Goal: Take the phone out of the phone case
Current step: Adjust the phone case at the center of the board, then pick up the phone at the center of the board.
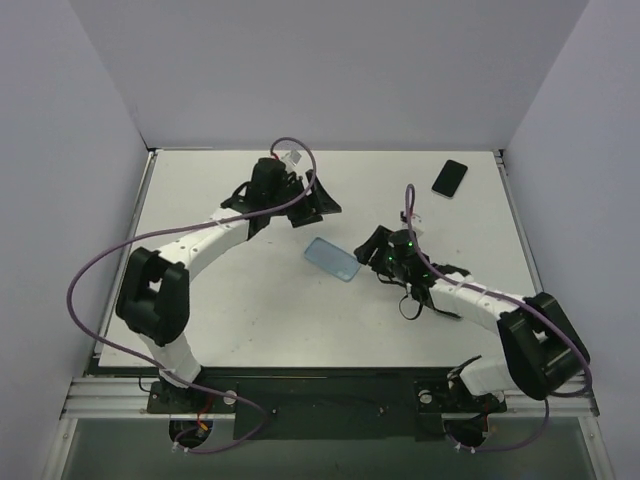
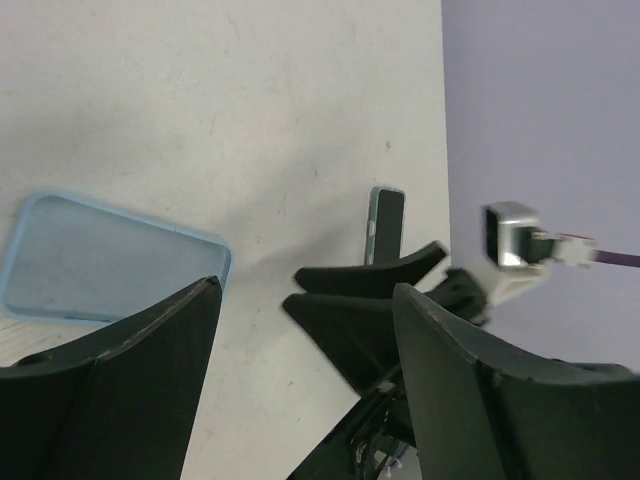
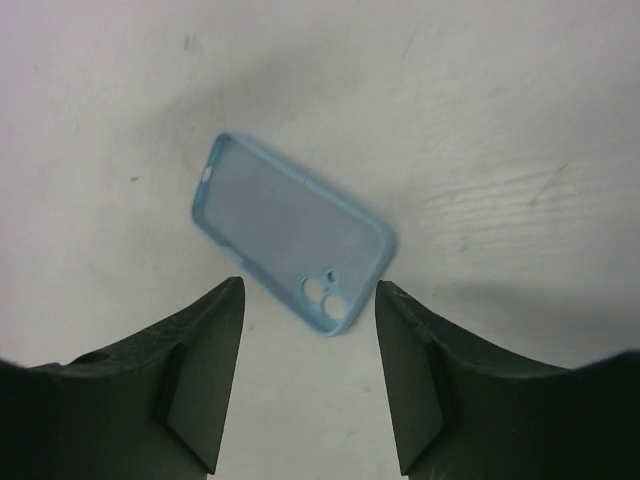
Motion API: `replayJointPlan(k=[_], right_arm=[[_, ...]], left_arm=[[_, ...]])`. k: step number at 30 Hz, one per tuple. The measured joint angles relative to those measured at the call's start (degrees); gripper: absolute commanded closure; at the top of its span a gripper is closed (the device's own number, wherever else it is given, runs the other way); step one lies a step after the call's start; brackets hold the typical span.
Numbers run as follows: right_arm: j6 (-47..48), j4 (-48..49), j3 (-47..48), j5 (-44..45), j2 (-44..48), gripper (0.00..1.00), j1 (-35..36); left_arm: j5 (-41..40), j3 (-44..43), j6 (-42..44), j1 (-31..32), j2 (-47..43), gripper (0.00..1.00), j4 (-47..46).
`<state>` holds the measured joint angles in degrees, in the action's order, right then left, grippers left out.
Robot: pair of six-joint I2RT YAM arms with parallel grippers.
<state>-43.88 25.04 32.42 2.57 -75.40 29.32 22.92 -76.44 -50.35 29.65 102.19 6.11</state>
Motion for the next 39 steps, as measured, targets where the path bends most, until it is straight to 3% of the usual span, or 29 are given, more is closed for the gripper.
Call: replayJointPlan(k=[3,7,13,18,21,26,29,30,33,39], right_arm=[[-6.3,1.3,1.2,-3.3,-6.7,0.69,4.5],[-11.5,1.9,2.9,-5.9,-14.3,0.79,10.9],[-15.2,1.9,6.1,-2.5,-20.2,0.77,11.6],[-13.1,-1.9,12.6,1.8,-24.4,0.72,4.9],[-9.4,-8.2,24.2,2.7,-31.5,0.69,-0.7],[-2.0,-23.5,54.0,2.1,-46.3,0.59,-5.2],[0.9,-28.5,60.9,0.8,-47.8,0.48,-5.6],[1.7,-29.6,60.5,0.5,-46.8,0.45,-5.7],[3.1,-32.7,52.7,0.4,-40.1,0.12,-6.1],[7.1,-42.1,31.7,5.3,-17.2,0.11,-10.8]], left_arm=[[-0.7,0.3,3.3,-3.0,-6.3,0.21,2.5],[-3.1,0.9,8.7,-10.2,-17.2,0.21,5.4],[-5.4,0.6,17.0,-14.2,-25.2,0.22,7.8],[-7.7,2.0,21.6,-14.4,-25.2,0.22,9.2],[-9.1,4.9,23.3,-14.6,-26.2,0.22,9.1],[-10.5,9.1,24.3,-15.7,-29.3,0.22,9.6],[-10.6,9.6,24.5,-15.9,-30.9,0.22,9.4],[-10.6,9.7,24.5,-15.9,-31.4,0.22,9.1],[-10.0,9.8,24.3,-15.9,-32.4,0.22,8.6],[-6.6,10.2,22.8,-16.0,-33.1,0.22,7.1]])
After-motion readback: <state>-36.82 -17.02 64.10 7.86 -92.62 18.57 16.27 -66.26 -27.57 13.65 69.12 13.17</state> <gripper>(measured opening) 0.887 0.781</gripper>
